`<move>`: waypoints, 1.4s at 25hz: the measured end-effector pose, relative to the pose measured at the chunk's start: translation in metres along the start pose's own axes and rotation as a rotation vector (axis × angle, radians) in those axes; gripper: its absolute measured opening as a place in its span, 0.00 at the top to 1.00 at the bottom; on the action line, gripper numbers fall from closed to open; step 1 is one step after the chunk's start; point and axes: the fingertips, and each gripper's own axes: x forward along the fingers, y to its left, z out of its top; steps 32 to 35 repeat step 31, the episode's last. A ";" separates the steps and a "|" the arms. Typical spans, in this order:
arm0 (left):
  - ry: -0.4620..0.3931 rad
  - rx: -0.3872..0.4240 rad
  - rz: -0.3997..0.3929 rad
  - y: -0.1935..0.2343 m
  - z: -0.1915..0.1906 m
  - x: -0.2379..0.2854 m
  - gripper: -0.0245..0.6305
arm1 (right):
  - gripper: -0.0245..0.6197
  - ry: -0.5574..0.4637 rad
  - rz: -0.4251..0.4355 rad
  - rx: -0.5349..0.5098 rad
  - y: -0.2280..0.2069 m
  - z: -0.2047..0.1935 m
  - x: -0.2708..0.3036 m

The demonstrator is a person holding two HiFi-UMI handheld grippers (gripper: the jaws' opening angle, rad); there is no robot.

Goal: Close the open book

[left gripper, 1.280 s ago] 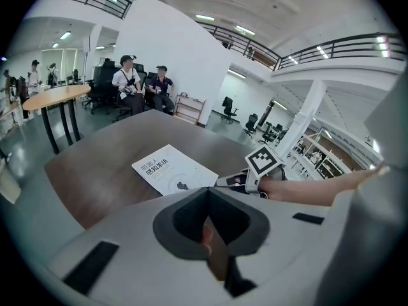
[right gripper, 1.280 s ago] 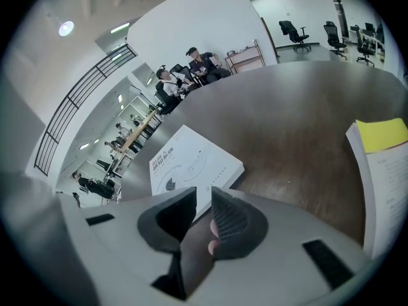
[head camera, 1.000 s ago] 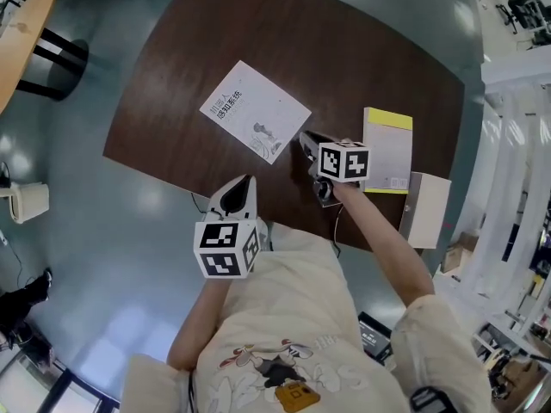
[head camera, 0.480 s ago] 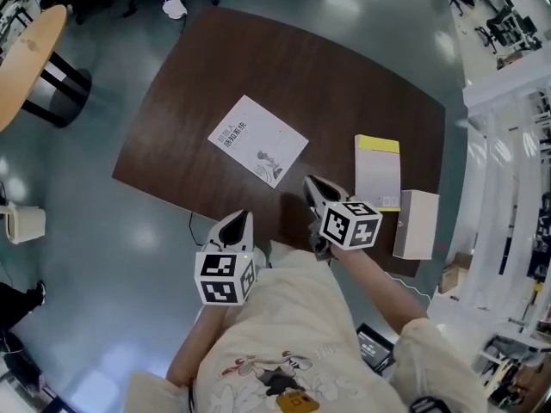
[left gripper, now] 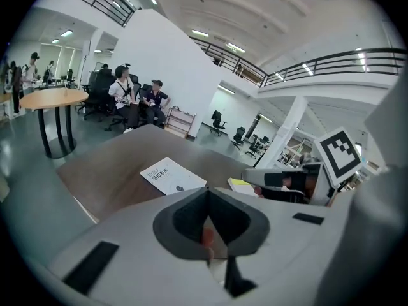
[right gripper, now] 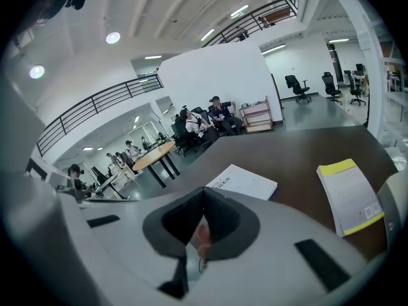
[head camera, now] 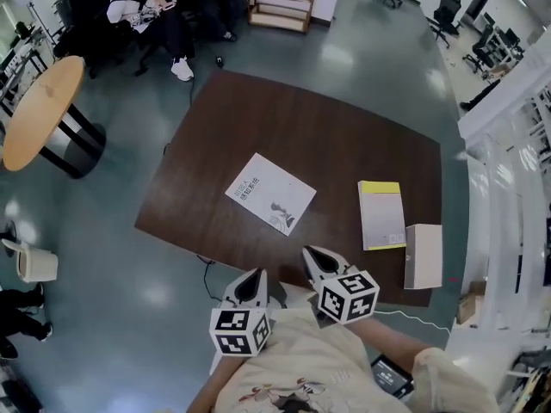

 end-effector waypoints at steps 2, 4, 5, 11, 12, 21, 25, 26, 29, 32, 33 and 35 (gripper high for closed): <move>-0.007 0.014 0.007 0.002 0.004 -0.007 0.95 | 0.95 -0.011 0.006 -0.046 0.013 -0.001 -0.006; -0.017 0.021 0.014 0.004 0.006 -0.012 0.95 | 0.95 -0.015 0.012 -0.083 0.022 -0.003 -0.011; -0.022 0.019 0.015 0.004 0.006 -0.014 0.95 | 0.95 -0.011 0.014 -0.094 0.024 -0.006 -0.012; -0.031 0.014 0.005 0.002 0.004 -0.017 0.95 | 0.95 0.009 0.018 -0.114 0.029 -0.014 -0.014; -0.029 0.013 0.003 0.002 0.002 -0.017 0.95 | 0.95 0.011 0.020 -0.111 0.030 -0.016 -0.014; -0.020 0.020 0.001 0.005 -0.006 -0.024 0.95 | 0.95 0.052 0.033 -0.105 0.037 -0.031 -0.011; -0.014 0.024 -0.003 0.007 -0.008 -0.024 0.95 | 0.95 0.054 0.032 -0.100 0.039 -0.034 -0.010; -0.013 0.024 -0.005 0.007 -0.008 -0.023 0.95 | 0.95 0.054 0.032 -0.100 0.039 -0.034 -0.009; -0.008 0.021 -0.009 0.006 -0.011 -0.020 0.95 | 0.95 0.064 0.031 -0.099 0.035 -0.038 -0.008; -0.003 0.015 -0.013 0.004 -0.015 -0.018 0.95 | 0.95 0.076 0.030 -0.099 0.033 -0.042 -0.010; -0.003 0.015 -0.013 0.004 -0.015 -0.018 0.95 | 0.95 0.076 0.030 -0.099 0.033 -0.042 -0.010; -0.003 0.015 -0.013 0.004 -0.015 -0.018 0.95 | 0.95 0.076 0.030 -0.099 0.033 -0.042 -0.010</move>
